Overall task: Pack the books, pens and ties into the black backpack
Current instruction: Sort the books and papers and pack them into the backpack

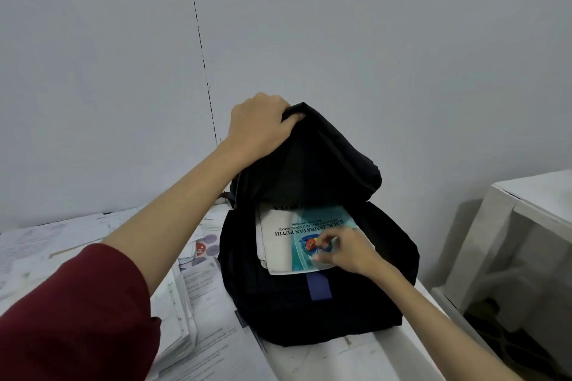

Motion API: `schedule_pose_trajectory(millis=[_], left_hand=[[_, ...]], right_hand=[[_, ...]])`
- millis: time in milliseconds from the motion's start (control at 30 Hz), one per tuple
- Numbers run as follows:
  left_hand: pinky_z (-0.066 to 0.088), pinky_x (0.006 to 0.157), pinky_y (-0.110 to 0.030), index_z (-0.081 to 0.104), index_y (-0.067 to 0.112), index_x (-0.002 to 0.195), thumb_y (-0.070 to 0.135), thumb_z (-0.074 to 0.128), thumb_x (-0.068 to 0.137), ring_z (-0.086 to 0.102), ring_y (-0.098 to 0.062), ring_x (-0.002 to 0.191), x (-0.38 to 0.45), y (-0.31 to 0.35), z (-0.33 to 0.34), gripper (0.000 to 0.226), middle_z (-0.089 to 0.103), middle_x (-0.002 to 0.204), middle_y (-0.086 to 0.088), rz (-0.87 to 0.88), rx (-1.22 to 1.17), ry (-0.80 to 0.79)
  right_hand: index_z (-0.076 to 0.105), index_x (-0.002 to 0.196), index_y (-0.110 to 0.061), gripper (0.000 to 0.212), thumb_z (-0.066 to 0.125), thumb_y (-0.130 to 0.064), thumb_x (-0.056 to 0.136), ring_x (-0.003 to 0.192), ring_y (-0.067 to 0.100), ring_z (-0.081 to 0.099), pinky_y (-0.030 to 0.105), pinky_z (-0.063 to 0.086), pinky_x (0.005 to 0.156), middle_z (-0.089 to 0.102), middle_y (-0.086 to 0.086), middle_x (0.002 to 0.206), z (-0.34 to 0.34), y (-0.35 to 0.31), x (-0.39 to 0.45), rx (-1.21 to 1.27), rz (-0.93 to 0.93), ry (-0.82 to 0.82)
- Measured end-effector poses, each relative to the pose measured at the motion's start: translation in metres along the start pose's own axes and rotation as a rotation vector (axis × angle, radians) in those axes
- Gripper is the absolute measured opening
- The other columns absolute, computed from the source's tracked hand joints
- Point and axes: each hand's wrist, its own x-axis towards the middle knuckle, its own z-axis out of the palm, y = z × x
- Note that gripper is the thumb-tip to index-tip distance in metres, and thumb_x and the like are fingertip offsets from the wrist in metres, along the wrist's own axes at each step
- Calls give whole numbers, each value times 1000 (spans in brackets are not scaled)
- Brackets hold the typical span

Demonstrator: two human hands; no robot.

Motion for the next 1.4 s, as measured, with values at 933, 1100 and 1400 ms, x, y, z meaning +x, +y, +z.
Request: schedule_pose_trajectory(millis=[933, 1100, 1400], left_hand=[[30, 64, -30, 66, 15, 86, 51, 43, 94, 48, -26, 76, -6, 1, 13, 43, 50, 72, -1, 11, -31, 7], [30, 64, -30, 67, 13, 88, 50, 44, 93, 56, -29, 82, -25, -17, 26, 44, 54, 74, -2, -50, -45, -97], [53, 67, -33, 71, 27, 96, 49, 74, 72, 61, -9, 72, -137, -106, 35, 32, 67, 86, 3, -276, -585, -798]], right_hand=[[69, 113, -13, 31, 68, -24, 84, 124, 17, 44, 29, 41, 96, 62, -1, 125, 21, 48, 12, -110, -47, 352], [67, 66, -7, 22, 58, -19, 83, 67, 17, 55, 24, 36, 66, 67, 1, 70, 16, -11, -17, -179, -617, 910], [66, 68, -7, 16, 59, -13, 82, 66, 19, 53, 28, 35, 70, 62, 1, 67, 43, -113, -3, -52, -773, 917]])
